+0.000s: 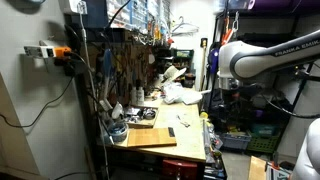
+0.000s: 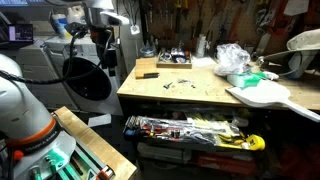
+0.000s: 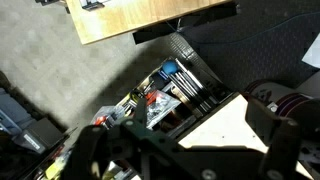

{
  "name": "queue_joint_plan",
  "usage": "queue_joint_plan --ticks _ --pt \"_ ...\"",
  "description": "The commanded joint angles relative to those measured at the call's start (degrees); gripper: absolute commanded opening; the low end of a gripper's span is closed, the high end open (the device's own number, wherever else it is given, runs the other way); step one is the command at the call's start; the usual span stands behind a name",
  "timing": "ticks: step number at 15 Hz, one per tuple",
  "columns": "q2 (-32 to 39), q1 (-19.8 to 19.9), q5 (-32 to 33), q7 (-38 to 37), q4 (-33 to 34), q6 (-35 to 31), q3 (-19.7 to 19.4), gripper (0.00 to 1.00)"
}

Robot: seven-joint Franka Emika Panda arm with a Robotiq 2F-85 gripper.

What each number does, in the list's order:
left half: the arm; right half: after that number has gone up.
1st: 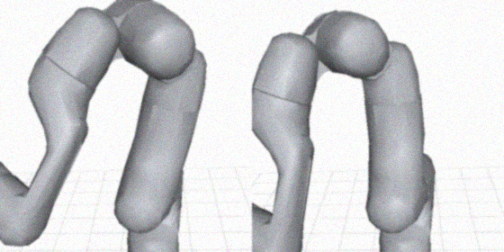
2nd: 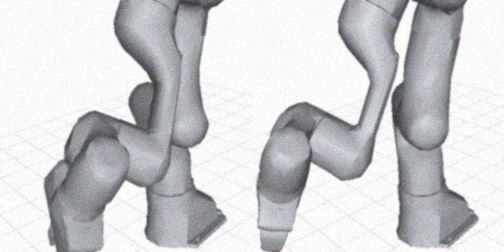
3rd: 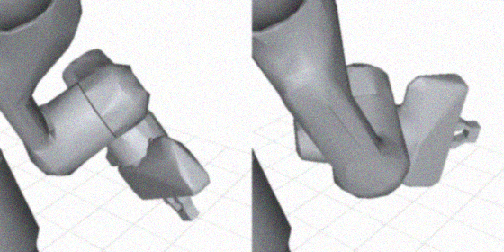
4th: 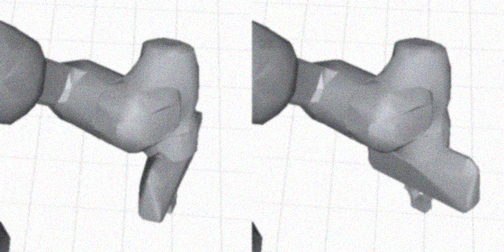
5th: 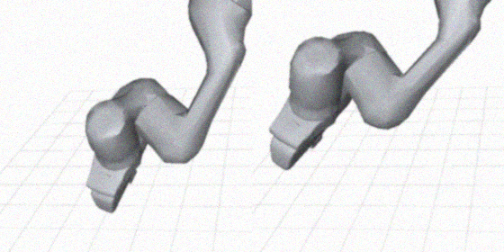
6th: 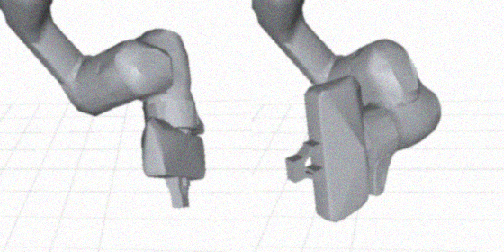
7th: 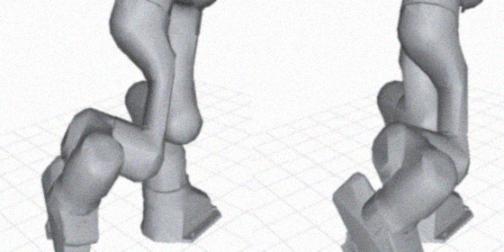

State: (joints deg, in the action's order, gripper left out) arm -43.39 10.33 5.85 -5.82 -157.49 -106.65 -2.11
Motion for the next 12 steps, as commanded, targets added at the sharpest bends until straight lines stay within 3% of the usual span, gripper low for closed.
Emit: queue_joint_plan --ticks 1,7,12 --pt "0.04 -0.50 0.30 -0.27 -0.01 0.13 -0.46 1.00" --pt "0.15 -0.50 0.30 -0.27 -0.07 0.12 -0.46 1.00" --pt "16.00 1.49 -3.90 -16.38 6.36 -13.19 1.43 1.00"
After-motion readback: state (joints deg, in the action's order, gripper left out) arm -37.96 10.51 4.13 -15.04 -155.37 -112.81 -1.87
